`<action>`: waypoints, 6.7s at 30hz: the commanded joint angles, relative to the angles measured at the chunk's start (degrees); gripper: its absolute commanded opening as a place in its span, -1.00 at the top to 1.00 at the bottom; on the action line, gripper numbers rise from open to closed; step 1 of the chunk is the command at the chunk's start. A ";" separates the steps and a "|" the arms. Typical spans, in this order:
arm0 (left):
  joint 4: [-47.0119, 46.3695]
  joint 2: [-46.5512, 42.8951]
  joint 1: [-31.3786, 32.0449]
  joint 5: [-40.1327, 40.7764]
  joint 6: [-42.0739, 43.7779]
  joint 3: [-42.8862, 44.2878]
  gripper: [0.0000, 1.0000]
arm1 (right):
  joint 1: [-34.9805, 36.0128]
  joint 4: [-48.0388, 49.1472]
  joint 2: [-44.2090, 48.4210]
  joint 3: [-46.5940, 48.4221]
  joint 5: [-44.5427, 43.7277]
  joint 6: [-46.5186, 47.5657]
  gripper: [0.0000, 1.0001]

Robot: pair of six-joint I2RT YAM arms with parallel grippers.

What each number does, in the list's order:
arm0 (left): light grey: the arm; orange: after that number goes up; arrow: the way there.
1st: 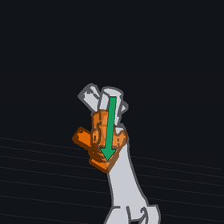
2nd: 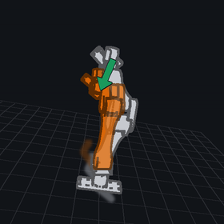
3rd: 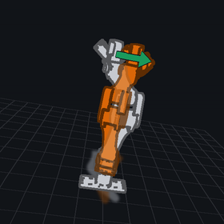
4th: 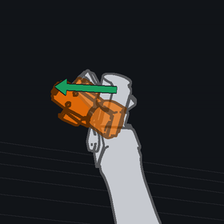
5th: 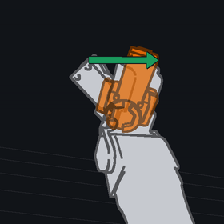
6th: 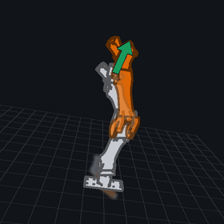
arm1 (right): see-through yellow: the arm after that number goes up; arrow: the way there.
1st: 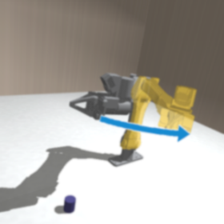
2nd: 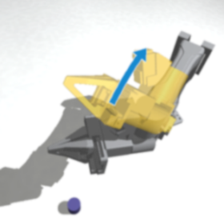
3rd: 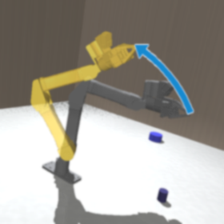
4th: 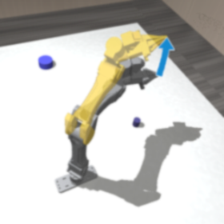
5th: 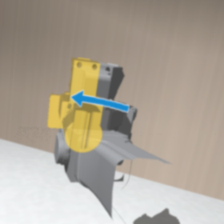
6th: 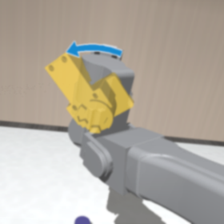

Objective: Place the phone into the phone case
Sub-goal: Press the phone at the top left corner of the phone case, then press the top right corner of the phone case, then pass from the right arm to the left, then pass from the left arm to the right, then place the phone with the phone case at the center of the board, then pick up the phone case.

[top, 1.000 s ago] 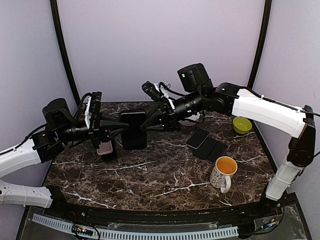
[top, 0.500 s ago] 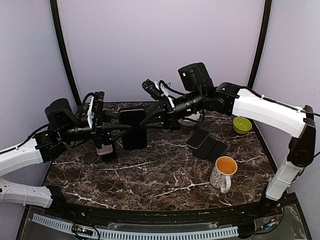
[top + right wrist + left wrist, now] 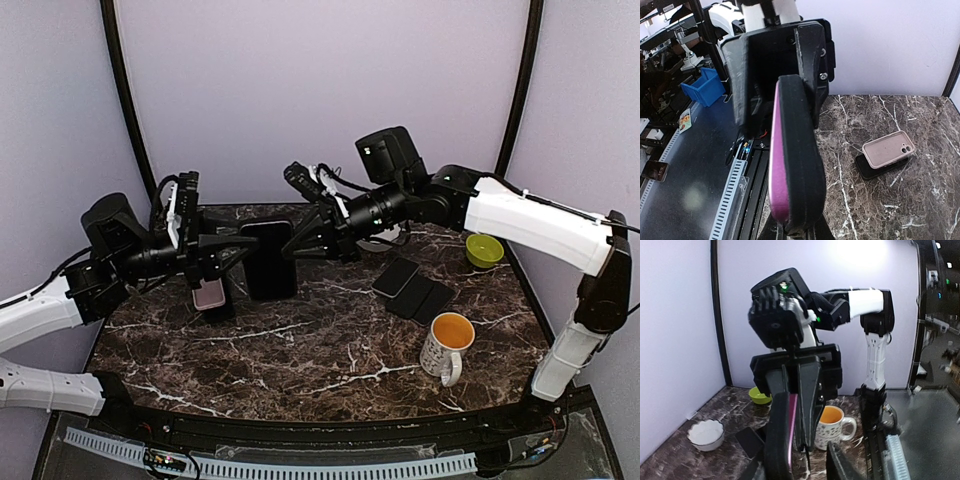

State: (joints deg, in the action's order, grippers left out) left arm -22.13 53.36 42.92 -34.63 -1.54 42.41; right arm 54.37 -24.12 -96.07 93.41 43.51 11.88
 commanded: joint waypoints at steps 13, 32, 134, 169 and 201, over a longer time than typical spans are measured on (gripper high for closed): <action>-0.65 3.18 0.08 2.48 -4.87 3.77 1.00 | 0.21 5.85 3.52 -2.65 -0.95 -1.19 0.21; 0.50 4.13 0.09 1.67 -1.65 3.49 1.00 | 0.13 8.04 2.80 -2.43 -0.71 -2.75 1.00; 30.86 26.32 -7.71 43.47 -1.01 19.46 -0.83 | -16.93 10.92 -38.31 7.24 -16.51 -46.98 0.46; 44.05 35.68 -33.32 40.64 -20.99 14.50 -0.19 | -10.42 3.12 -19.37 -5.08 -47.55 -28.14 0.21; 45.30 40.60 -37.10 41.80 -20.28 16.30 0.66 | -10.42 2.56 -18.36 -5.95 -47.41 -26.50 0.22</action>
State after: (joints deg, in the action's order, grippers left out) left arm 21.67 97.78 9.13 6.59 -22.98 58.15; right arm 44.07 -22.50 -115.31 88.20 -3.51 -15.25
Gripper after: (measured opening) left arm 0.110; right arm 0.394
